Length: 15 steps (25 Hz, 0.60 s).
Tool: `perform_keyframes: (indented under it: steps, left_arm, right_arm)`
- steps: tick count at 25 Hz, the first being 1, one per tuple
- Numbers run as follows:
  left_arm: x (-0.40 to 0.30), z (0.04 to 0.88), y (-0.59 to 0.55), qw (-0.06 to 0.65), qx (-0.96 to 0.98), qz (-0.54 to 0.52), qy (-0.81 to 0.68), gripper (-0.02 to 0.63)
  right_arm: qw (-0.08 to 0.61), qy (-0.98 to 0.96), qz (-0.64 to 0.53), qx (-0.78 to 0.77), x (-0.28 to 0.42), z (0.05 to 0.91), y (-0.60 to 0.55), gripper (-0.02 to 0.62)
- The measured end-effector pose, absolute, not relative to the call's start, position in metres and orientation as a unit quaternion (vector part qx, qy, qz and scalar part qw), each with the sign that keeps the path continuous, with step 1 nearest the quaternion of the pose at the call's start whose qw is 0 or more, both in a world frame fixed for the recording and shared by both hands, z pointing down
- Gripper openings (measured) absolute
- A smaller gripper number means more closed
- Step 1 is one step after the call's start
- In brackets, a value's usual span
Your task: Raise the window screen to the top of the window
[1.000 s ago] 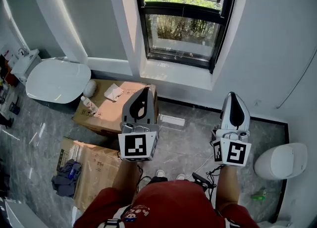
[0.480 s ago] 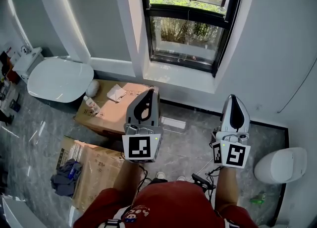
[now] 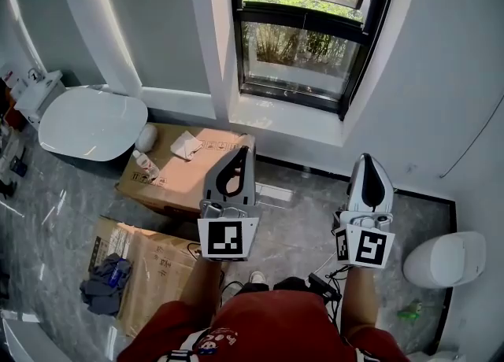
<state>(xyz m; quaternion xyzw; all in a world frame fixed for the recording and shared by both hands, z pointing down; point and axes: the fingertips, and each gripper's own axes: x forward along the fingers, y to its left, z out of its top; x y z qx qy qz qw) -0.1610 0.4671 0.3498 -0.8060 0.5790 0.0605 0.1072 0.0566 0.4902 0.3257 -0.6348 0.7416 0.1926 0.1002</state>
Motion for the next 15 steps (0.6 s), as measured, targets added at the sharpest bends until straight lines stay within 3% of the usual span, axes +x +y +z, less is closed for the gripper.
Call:
perform_keyframes:
  steps: [15]
  left_arm:
    - [-0.164,0.37,0.436,0.096,-0.815,0.052,0.569,0.006]
  right_arm:
    - [0.087,0.735,0.175,-0.65,0.058,0.351,0.467,0.009]
